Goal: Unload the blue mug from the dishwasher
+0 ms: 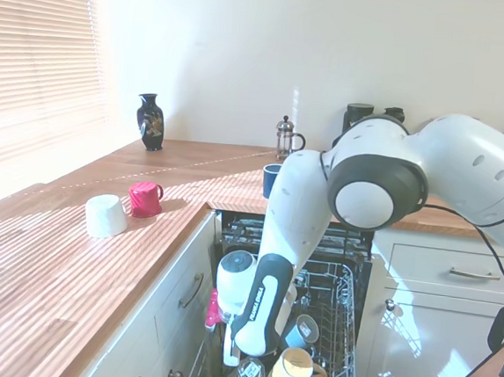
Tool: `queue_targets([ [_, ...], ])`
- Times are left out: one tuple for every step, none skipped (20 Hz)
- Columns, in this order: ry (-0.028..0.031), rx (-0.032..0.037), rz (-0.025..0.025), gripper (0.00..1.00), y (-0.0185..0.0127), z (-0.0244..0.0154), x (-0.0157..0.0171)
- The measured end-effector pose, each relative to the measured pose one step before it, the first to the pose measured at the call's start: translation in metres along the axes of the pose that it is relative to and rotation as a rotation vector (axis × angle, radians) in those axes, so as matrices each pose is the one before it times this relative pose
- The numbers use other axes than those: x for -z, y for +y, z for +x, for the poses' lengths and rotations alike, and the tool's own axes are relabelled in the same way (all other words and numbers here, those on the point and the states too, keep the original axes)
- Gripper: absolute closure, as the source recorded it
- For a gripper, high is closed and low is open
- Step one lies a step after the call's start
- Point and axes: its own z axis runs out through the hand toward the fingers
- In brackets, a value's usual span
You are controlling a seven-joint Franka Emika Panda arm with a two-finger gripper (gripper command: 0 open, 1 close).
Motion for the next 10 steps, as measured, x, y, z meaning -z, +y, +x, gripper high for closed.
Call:
queue_targets([
  [-0.00026, 0.00061, -0.00013, 1.00, -0.00024, -0.00025, -0.00016],
  [-0.00009, 0.00056, 0.00009, 1.00, -0.00045, -0.00024, -0.00001],
  [-0.00003, 0.00022, -0.00013, 1.00, -0.00048, -0.00016, 0.00012],
  [0.00040, 0.00045, -0.00121, 1.00, -0.00056, -0.00011, 0.00028],
  [0.00057, -0.00086, -0.00335, 1.00, -0.00046, -0.00008, 0.00050],
  [0.00137, 0.00063, -0.00517, 1.00, -0.00053, -0.00023, 0.00074],
  [0.00243, 0.00209, -0.00529, 1.00, -0.00107, -0.00028, 0.00102],
  [0.00374, 0.00075, -0.00677, 1.00, -0.00067, -0.00024, 0.00135],
  [0.00262, 0.00001, -0.00757, 1.00, -0.00069, -0.00004, 0.00154],
  [-0.00018, -0.00071, -0.00932, 1.00, -0.00052, 0.00030, 0.00167],
])
